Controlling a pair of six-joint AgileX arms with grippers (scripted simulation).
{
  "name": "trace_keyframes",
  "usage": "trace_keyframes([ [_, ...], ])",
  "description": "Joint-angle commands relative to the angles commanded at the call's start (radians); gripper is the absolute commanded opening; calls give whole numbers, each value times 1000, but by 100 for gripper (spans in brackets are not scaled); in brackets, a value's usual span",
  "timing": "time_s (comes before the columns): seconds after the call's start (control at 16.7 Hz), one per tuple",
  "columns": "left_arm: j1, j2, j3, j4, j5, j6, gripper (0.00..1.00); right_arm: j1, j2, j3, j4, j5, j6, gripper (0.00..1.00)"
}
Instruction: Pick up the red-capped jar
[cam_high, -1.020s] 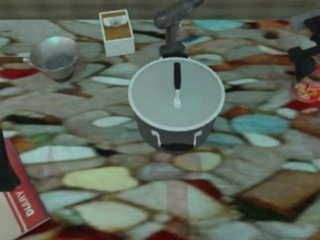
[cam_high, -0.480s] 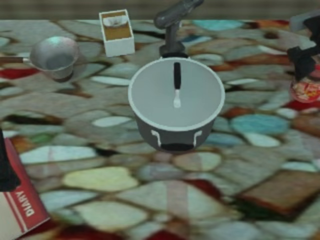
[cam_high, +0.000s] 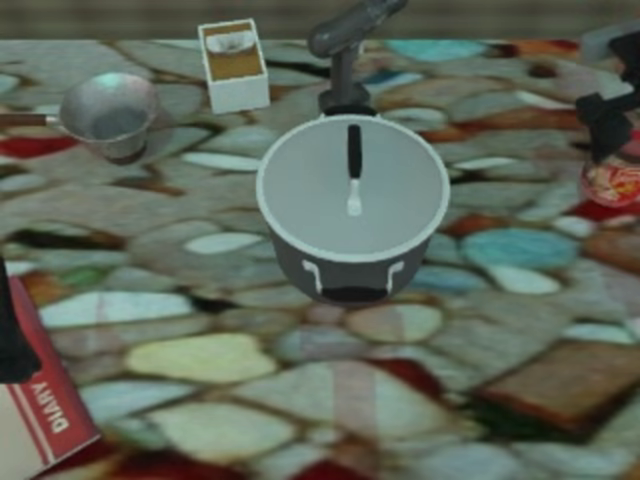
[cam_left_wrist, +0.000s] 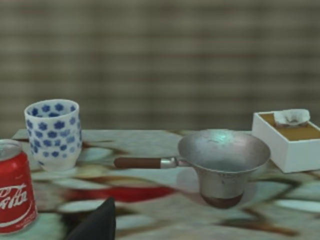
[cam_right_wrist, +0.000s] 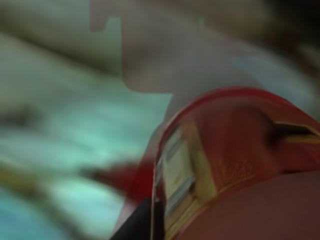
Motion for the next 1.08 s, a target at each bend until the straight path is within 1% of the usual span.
trace_keyframes([
  [0.18, 0, 0, 0, 0, 0, 0, 100, 3, -102, -91, -17, -2, 1, 0],
  [0.42, 0, 0, 0, 0, 0, 0, 100, 8, -336, -264, -51, -3, 2, 0],
  [0.6, 0, 0, 0, 0, 0, 0, 100, 12, -448, -365, -75, -4, 1, 0],
  [0.96, 0, 0, 0, 0, 0, 0, 100, 9, -465, -382, -78, -4, 4, 0],
  [1.08, 0, 0, 0, 0, 0, 0, 100, 27, -455, -382, -71, -1, 39, 0],
])
